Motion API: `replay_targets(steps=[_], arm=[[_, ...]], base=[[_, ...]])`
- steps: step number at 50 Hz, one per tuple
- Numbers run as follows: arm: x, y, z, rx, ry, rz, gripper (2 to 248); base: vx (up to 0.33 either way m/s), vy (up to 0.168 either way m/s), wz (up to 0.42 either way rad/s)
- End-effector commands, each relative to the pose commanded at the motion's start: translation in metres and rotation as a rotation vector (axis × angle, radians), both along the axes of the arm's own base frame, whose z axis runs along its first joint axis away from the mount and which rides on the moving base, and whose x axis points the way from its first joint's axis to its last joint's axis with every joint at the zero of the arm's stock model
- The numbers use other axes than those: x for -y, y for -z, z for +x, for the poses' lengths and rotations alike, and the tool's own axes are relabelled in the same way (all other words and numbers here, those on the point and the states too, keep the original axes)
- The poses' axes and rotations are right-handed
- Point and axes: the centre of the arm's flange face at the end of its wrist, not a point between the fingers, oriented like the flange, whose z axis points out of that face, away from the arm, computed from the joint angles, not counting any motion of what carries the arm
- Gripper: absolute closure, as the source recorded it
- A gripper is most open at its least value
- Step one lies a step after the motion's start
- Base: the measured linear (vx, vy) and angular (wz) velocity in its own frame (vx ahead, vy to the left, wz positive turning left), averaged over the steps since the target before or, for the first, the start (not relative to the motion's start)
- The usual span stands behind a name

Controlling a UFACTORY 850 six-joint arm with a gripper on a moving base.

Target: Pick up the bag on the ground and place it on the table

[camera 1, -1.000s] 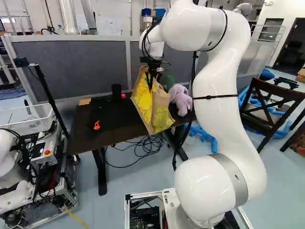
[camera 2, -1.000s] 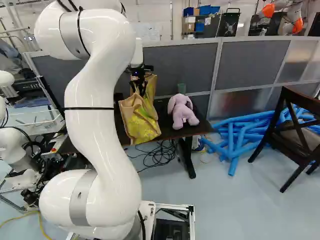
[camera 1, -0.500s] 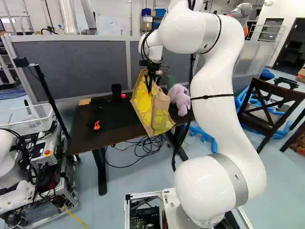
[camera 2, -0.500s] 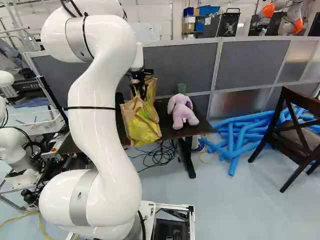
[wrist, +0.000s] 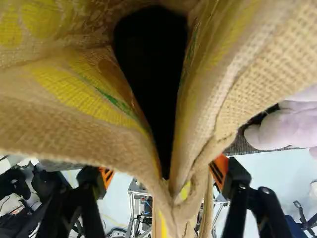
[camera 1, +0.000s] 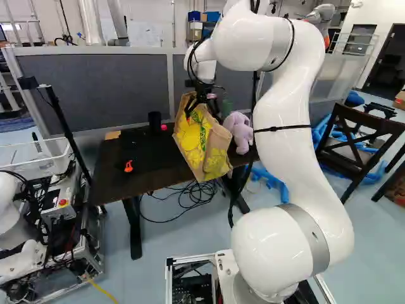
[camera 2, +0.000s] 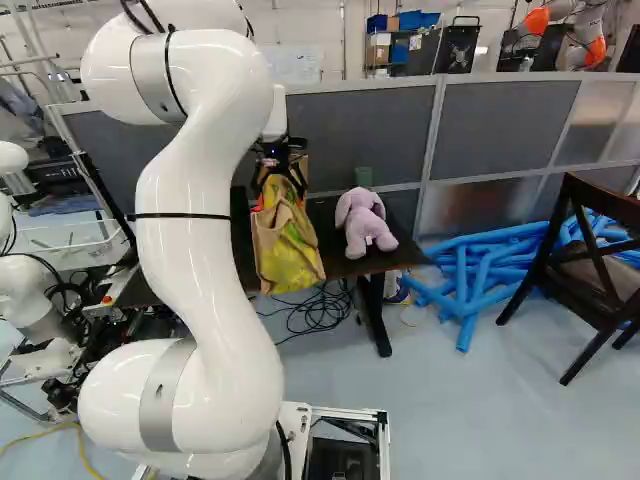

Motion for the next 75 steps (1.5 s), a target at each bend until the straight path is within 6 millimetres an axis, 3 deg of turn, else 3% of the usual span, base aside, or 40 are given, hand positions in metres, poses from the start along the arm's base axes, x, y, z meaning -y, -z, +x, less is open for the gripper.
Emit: replay_targets(steps=[3, 4, 75], arm=[[0.000, -0.004, -0.001, 0.006, 0.000, 0.001, 29], [0.000, -0.006, -0.002, 0.008, 0.000, 0.001, 3], [0.005, -0.114, -0.057, -0.009, -0.014, 0.006, 3]], base=[[0.000, 0.000, 0.000], [0.000, 0.000, 0.000], [0.000, 0.000, 0.000]])
